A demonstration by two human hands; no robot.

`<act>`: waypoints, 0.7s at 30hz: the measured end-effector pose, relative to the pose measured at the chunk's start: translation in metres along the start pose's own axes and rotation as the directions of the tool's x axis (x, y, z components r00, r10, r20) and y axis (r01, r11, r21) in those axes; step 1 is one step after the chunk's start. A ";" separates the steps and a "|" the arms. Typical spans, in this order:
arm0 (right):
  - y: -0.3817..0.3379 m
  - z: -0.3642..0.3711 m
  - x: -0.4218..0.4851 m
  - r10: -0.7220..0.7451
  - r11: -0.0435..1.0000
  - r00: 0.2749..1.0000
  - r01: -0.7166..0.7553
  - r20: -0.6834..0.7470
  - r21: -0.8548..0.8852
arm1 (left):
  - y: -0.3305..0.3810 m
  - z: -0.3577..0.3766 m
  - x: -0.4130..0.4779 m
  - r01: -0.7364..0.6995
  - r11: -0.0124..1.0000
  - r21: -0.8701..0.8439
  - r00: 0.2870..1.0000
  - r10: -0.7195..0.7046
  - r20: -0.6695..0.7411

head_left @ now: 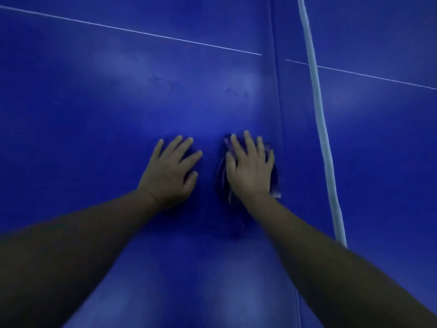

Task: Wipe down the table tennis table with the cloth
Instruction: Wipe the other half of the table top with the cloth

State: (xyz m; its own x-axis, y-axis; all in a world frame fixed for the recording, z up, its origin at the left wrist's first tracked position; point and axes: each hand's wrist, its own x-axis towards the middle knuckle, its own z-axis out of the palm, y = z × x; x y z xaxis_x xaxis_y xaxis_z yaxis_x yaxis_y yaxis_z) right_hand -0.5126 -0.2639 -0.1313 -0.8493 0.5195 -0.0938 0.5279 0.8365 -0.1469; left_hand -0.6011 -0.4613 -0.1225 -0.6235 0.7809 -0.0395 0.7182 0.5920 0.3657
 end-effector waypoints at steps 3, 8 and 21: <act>0.006 0.009 -0.121 -0.154 0.988 0.987 0.155 -0.035 0.014 | 0.022 0.019 -0.068 0.068 0.993 0.098 0.995 -0.074 0.061; 0.043 0.002 -0.147 -0.269 0.963 0.961 0.270 0.059 -0.011 | 0.048 0.043 -0.176 0.159 0.972 0.172 0.983 -0.173 0.065; 0.030 0.021 -0.308 -0.426 0.903 0.890 0.430 0.162 0.011 | 0.055 0.042 -0.211 0.169 0.979 0.114 0.980 -0.179 0.088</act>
State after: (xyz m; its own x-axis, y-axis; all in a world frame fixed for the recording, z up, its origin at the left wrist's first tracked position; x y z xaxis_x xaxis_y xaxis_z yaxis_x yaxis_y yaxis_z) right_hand -0.2353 -0.4028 -0.1273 -0.9805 0.0784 -0.1802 0.1119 0.9766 -0.1838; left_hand -0.4168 -0.5852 -0.1326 -0.7124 0.6766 -0.1863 0.6332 0.7341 0.2451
